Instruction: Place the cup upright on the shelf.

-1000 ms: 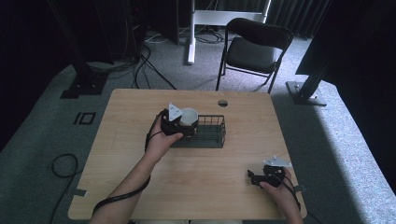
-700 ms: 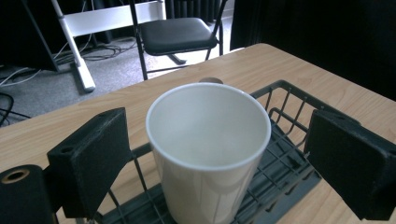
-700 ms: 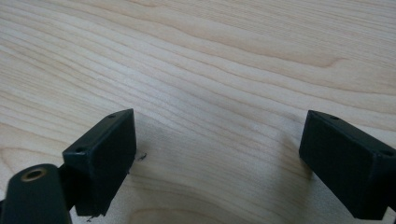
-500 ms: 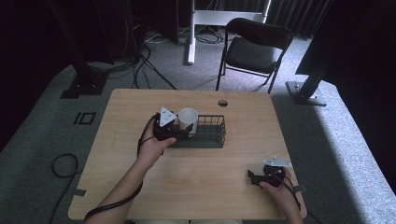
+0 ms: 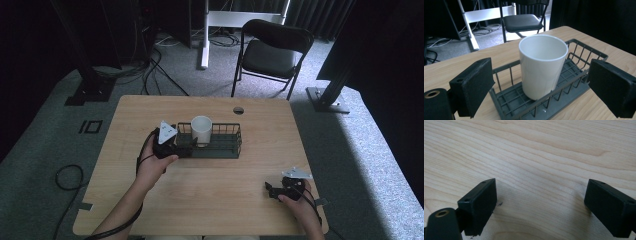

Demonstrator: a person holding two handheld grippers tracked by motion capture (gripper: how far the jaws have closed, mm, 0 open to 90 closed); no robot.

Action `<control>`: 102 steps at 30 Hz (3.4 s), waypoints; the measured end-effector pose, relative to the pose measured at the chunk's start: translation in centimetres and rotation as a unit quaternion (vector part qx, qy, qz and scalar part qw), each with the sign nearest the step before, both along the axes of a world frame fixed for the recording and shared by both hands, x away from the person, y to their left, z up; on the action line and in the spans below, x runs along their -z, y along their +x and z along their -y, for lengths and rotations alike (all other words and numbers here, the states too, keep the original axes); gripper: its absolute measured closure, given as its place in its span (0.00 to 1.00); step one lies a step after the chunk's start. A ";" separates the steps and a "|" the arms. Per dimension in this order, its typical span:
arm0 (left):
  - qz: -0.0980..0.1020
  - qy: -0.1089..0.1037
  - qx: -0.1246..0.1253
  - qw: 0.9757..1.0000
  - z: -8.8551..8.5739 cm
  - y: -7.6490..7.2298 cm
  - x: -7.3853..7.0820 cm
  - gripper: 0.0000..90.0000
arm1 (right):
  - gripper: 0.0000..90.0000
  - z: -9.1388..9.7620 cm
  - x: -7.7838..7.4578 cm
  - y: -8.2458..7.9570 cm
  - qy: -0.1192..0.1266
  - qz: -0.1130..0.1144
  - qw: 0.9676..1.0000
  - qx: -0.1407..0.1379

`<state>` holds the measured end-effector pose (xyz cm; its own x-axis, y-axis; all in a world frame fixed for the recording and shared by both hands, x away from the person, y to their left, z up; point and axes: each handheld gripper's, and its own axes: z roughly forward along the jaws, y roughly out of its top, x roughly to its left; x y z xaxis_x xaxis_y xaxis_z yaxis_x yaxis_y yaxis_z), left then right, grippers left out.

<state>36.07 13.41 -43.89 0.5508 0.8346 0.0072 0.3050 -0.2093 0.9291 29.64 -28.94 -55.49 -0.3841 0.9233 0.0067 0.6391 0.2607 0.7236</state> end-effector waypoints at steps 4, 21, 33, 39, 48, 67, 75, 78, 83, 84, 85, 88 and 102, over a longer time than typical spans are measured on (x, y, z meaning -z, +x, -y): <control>-0.001 0.000 -0.005 1.000 -0.6 -0.4 0.4 0.08 | 0.12 0.0 0.0 0.0 0.000 0.000 1.000 0.000; -0.028 0.004 -0.013 1.000 -3.0 -2.1 3.2 0.08 | 0.12 0.0 0.0 0.0 0.000 0.000 1.000 0.000; -0.045 0.004 -0.017 0.999 -4.7 -4.0 5.8 0.08 | 0.12 0.0 0.0 0.0 0.000 0.000 1.000 0.000; -0.059 0.003 -0.021 0.998 -5.5 -4.8 7.2 0.08 | 0.12 0.0 0.0 0.0 0.001 0.000 1.000 0.000; -0.087 0.008 -0.027 0.996 -6.7 -5.9 8.8 0.08 | 0.12 0.0 0.0 0.0 0.000 0.000 1.000 0.000; -0.128 0.045 0.014 0.991 -7.4 -7.5 10.5 0.08 | 0.12 0.0 0.0 0.0 0.000 0.000 1.000 0.000; -0.127 0.061 0.039 0.989 -7.9 -7.8 10.6 0.08 | 0.12 0.0 0.0 0.0 0.000 0.000 1.000 0.000; -0.128 0.069 0.049 0.988 -8.7 -8.0 10.8 0.08 | 0.12 0.0 0.0 0.0 0.000 0.000 1.000 0.000; -0.129 0.077 0.065 0.986 -9.5 -8.2 10.7 0.08 | 0.12 0.0 0.0 0.0 0.000 0.000 1.000 0.000; -0.129 0.075 0.064 0.987 -9.6 -8.3 10.7 0.08 | 0.12 0.0 0.0 0.0 0.000 0.000 1.000 0.000; -0.130 0.073 0.061 0.987 -9.8 -8.3 10.6 0.08 | 0.12 0.0 0.0 0.0 0.000 0.000 1.000 0.000; -0.129 0.076 0.055 0.987 -10.5 -8.2 10.6 0.08 | 0.12 0.0 0.0 0.0 0.000 0.000 1.000 0.000; -0.143 0.078 0.020 0.986 -14.4 -8.3 10.7 0.08 | 0.12 0.0 0.0 0.0 0.000 0.000 1.000 0.000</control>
